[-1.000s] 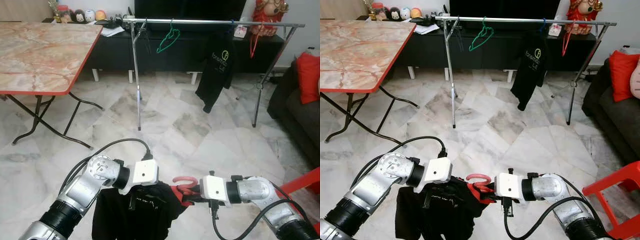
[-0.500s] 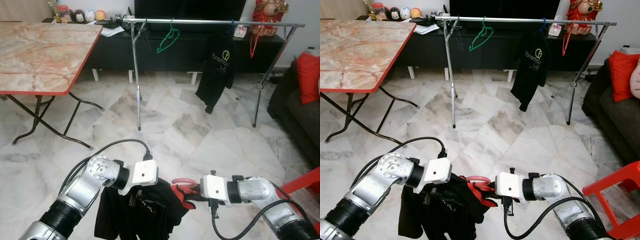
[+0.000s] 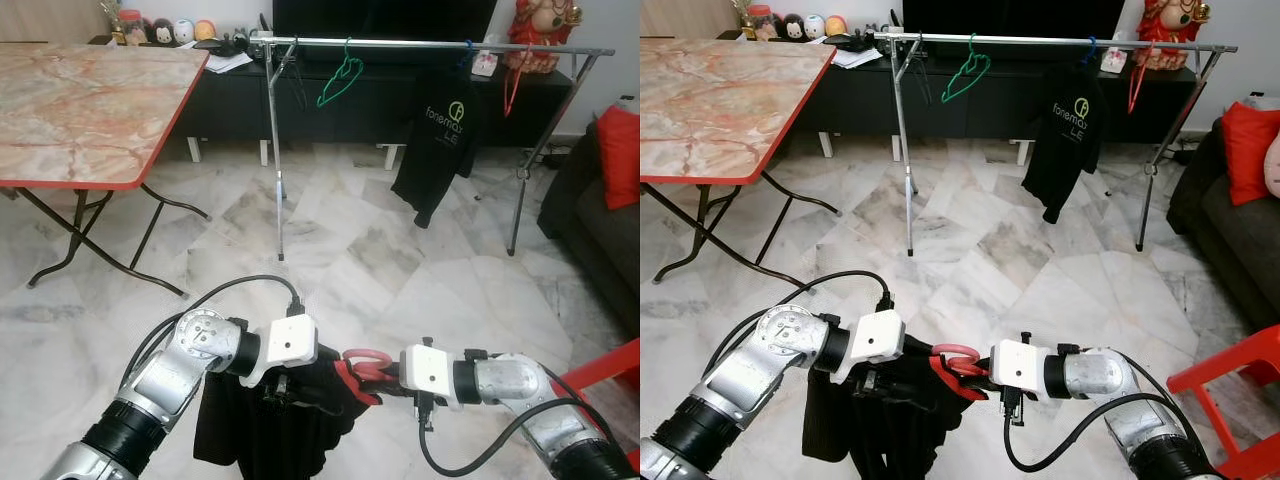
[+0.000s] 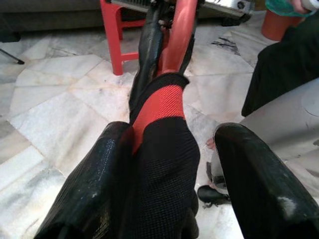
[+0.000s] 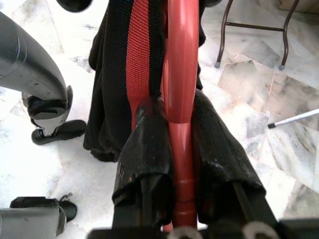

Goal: Hang hanger

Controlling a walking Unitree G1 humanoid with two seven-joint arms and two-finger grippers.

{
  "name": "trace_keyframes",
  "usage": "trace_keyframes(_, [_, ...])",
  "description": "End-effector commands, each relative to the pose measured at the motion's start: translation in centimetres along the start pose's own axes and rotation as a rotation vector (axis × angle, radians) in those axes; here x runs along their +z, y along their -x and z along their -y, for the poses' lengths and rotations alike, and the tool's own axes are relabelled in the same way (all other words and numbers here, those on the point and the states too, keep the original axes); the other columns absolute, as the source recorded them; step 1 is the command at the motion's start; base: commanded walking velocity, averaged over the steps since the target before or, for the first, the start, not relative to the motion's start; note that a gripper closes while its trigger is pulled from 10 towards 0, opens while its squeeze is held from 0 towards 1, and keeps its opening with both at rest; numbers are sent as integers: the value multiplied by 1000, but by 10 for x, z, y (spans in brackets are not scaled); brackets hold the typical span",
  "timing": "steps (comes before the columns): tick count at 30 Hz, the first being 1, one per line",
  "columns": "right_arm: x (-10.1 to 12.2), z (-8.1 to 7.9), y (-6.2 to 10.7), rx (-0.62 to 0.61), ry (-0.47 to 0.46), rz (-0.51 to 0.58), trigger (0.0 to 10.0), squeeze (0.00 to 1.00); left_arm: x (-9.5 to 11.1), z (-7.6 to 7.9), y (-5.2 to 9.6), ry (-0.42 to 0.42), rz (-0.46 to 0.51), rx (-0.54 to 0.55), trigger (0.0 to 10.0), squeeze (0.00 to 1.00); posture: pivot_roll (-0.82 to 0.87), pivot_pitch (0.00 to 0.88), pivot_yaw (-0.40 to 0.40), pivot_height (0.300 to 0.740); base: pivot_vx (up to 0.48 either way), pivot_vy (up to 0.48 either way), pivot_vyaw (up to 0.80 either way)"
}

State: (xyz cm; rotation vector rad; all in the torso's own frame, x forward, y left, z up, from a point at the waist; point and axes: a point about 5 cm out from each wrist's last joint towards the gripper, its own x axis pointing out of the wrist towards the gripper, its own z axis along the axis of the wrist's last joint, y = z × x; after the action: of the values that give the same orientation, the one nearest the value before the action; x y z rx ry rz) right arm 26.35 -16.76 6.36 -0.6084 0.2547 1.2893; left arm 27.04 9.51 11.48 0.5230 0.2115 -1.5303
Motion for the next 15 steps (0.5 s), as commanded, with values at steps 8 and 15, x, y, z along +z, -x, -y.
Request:
trace_keyframes(8, [5, 9, 4, -35, 8, 27, 0, 0, -1, -1, 3, 32, 29, 26, 0, 0, -84, 0, -69, 740, 0, 0, 0])
trace_keyframes(15, [6, 9, 4, -37, 10, 28, 0, 0, -1, -3, 4, 37, 39, 42, 0, 0, -83, 0, -71, 740, 0, 0, 0])
